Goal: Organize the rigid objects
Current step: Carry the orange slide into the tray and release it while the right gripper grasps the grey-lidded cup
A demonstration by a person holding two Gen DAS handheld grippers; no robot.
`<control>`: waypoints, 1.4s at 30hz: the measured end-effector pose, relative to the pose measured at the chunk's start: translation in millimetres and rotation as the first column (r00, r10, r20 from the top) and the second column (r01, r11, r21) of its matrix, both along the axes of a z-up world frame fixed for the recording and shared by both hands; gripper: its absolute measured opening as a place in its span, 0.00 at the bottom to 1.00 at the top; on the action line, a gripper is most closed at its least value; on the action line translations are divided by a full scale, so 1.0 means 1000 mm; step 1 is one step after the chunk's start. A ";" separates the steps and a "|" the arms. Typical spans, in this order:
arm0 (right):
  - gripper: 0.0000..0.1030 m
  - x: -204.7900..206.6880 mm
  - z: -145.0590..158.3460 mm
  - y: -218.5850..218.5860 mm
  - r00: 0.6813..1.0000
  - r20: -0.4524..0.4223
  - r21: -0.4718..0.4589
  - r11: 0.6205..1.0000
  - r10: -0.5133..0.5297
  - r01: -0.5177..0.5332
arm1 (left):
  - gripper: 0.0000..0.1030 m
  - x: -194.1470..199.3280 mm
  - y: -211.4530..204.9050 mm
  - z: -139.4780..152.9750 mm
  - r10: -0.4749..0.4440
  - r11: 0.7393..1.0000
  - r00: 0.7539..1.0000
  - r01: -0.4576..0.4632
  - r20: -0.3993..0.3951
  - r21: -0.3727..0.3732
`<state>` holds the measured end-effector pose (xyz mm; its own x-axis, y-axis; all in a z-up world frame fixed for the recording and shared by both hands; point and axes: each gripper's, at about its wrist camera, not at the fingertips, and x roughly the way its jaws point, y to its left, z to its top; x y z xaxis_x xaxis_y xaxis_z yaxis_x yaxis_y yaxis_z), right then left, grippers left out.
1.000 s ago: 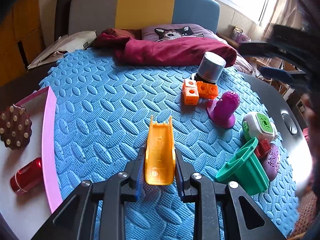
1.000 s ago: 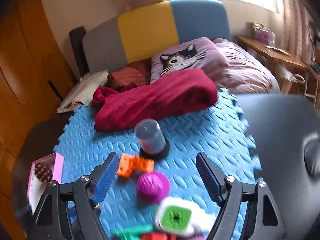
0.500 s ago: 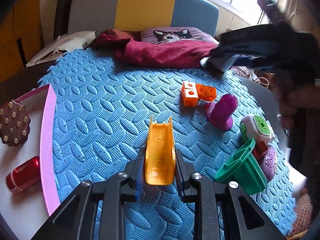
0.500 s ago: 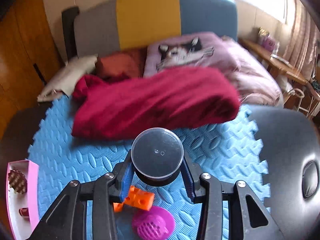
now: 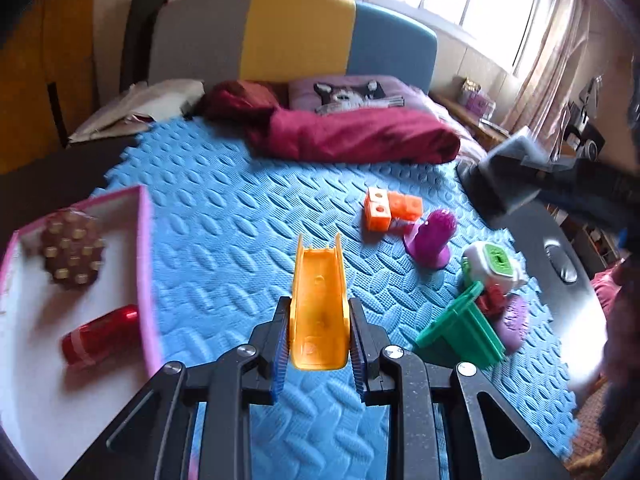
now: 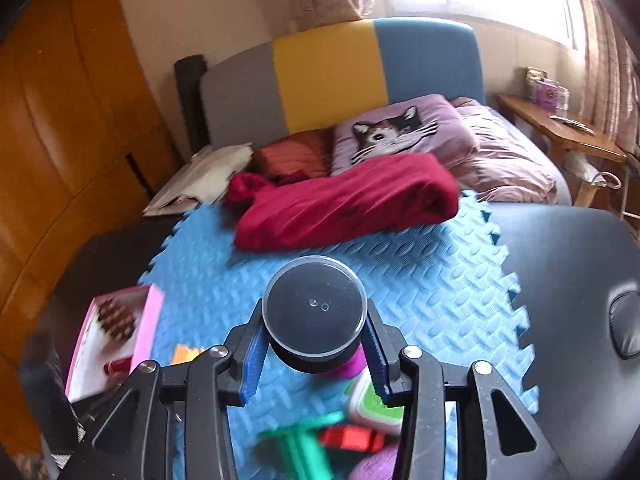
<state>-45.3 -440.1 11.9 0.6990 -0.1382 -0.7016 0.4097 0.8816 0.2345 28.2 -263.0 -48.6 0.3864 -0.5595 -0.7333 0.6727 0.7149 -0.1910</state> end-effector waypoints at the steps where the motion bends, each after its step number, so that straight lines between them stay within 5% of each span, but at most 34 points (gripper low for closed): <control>1: 0.42 0.000 -0.001 0.008 1.000 0.001 0.000 1.000 0.019 -0.019 | 0.26 -0.001 0.006 0.004 0.003 1.000 1.000 -0.003 0.002 -0.009; 10: 0.42 0.003 -0.036 0.084 0.960 -0.053 0.094 0.958 0.276 -0.270 | 0.26 0.011 0.107 0.026 0.161 0.985 0.987 -0.162 -0.019 -0.064; 18: 0.42 0.006 -0.068 0.107 0.938 -0.118 0.087 0.944 0.327 -0.319 | 0.26 0.056 0.169 0.008 0.313 0.949 0.950 -0.313 -0.014 0.027; 34: 0.42 0.004 -0.069 0.101 0.941 -0.110 0.073 0.947 0.319 -0.313 | 0.26 0.144 0.147 -0.024 0.346 0.929 0.938 -0.343 0.000 0.139; 38: 0.42 0.004 -0.069 0.101 0.941 -0.112 0.069 0.947 0.320 -0.314 | 0.40 0.144 0.150 -0.028 0.368 0.921 0.930 -0.363 -0.009 0.144; 42: 0.42 0.004 -0.069 0.102 0.941 -0.116 0.061 0.948 0.318 -0.312 | 0.42 0.124 0.160 -0.021 0.382 0.916 0.924 -0.381 0.015 0.129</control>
